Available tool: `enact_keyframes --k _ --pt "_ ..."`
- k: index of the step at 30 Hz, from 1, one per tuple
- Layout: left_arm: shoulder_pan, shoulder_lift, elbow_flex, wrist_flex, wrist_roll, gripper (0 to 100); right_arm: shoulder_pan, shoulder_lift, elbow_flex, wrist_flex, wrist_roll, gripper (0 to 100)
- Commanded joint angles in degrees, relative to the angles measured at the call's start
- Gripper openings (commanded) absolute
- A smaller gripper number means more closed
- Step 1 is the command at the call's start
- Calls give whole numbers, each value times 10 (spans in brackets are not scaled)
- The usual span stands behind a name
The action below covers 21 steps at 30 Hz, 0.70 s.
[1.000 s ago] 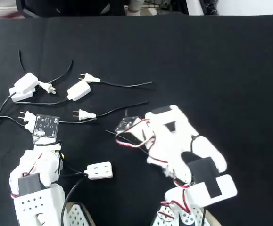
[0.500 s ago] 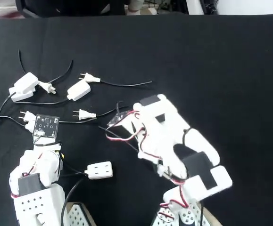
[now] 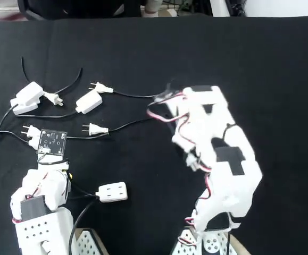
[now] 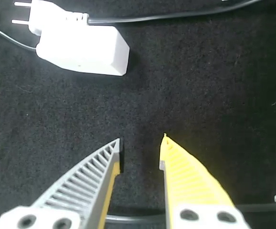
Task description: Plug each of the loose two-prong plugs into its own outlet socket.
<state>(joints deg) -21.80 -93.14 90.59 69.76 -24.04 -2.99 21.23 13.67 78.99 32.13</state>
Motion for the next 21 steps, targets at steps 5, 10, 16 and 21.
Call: enact_keyframes --k 5,10,16,21 --pt "-7 -2 -6 4 -2 141 102 6 -69 -8 -34 11" --pt "-7 -2 -6 4 -2 141 109 24 -53 -8 -33 11" --pt "-7 -2 -6 4 -2 141 21 77 -36 -8 -33 12" --pt "-7 -2 -6 4 -2 141 -42 112 -51 30 -34 37"
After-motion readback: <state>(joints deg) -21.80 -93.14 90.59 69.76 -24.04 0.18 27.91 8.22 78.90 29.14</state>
